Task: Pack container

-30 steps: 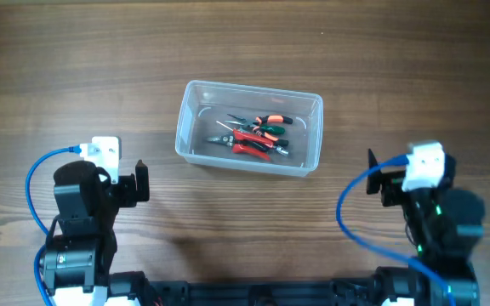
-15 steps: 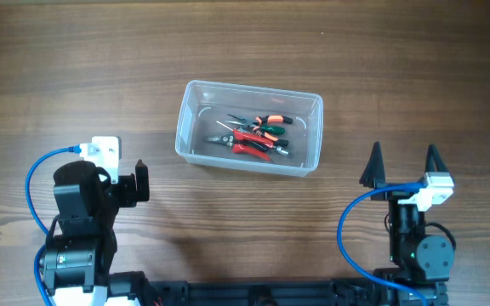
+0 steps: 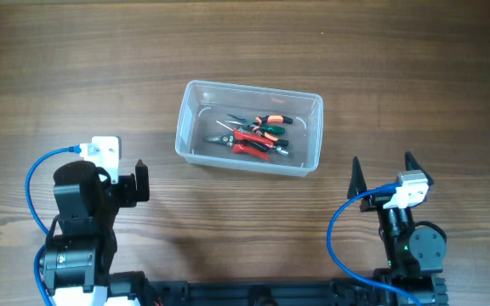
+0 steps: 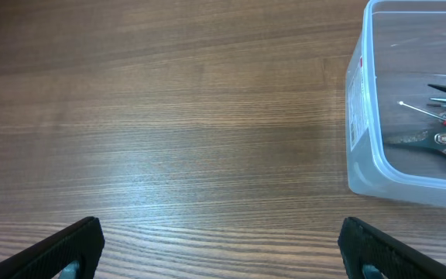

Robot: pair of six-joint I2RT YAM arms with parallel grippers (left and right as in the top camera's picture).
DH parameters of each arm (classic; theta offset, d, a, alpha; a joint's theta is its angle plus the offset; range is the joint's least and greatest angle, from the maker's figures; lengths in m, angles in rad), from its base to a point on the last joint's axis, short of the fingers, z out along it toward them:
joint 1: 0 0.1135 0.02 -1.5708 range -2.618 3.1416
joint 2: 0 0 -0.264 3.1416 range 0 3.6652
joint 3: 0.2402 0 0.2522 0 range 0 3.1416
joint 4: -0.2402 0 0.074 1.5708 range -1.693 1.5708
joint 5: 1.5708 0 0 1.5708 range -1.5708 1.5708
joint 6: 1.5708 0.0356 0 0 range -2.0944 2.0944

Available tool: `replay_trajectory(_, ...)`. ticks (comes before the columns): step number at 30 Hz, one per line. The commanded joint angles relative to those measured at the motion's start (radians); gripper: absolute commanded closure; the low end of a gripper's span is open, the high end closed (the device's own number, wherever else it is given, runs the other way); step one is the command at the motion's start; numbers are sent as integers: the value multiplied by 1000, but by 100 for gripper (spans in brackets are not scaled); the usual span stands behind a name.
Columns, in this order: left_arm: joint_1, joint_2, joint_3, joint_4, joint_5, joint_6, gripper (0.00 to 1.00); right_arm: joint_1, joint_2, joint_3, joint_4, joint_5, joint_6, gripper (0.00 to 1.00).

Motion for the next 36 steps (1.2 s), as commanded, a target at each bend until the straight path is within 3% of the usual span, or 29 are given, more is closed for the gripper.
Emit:
replay_trajectory(1,6,-6,-5,0,-10,-6,0,-7,-13,0,4,5,-10,0)
replay_trajectory(30,6,-9,-5,-13,-10,-6,0,-7,-11,0,4,-3,8,0)
replay_trajectory(33,6,-84,-6,-79,115,-101,0,-7,-11,0,4,-3,8,0)
replay_trajectory(36,6,-266,-8,-82,261,-101,0,-7,-11,0,4,-3,8,0)
